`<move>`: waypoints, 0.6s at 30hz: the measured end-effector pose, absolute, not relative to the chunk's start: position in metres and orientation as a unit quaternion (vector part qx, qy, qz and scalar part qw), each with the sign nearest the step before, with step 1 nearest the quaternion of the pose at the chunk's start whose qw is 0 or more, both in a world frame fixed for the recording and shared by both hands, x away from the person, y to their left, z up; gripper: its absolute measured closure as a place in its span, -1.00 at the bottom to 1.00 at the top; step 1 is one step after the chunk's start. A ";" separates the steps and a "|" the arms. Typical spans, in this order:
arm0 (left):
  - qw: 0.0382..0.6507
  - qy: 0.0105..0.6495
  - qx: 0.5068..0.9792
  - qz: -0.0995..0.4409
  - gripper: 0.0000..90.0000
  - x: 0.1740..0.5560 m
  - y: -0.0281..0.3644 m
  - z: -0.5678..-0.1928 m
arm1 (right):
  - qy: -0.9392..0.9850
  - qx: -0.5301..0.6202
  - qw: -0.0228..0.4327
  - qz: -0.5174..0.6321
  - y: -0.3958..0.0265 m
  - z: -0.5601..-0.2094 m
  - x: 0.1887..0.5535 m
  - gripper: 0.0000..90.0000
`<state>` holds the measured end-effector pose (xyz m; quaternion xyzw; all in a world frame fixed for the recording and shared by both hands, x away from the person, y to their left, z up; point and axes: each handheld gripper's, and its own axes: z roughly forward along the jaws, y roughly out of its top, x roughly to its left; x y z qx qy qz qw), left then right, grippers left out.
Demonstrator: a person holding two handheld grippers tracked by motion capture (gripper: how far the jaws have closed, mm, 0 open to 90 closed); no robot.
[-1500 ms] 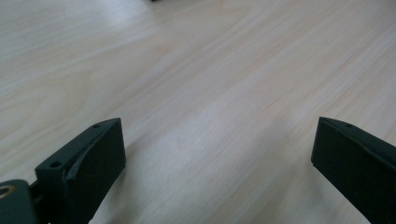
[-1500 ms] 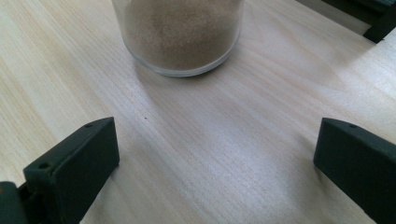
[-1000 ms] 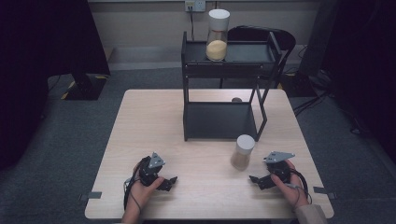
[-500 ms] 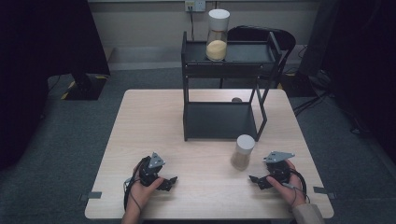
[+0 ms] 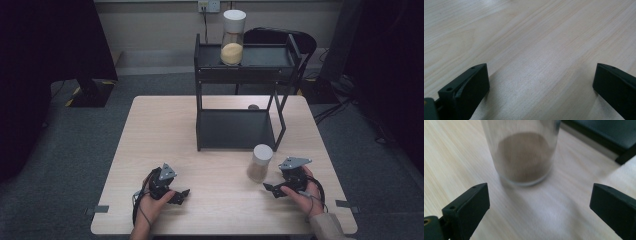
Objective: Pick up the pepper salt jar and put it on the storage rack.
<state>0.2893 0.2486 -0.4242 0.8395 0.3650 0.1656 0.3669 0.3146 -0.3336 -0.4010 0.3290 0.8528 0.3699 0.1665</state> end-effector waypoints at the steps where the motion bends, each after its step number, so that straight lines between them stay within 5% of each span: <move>1: 0.367 0.365 0.839 0.166 -1.00 0.289 0.249 -0.424 | 0.853 0.328 0.168 0.371 -0.332 -0.399 0.315 -0.96; 18: 0.367 0.366 0.839 0.165 -1.00 0.289 0.249 -0.424 | 0.838 0.318 0.177 0.407 -0.319 -0.376 0.328 -0.96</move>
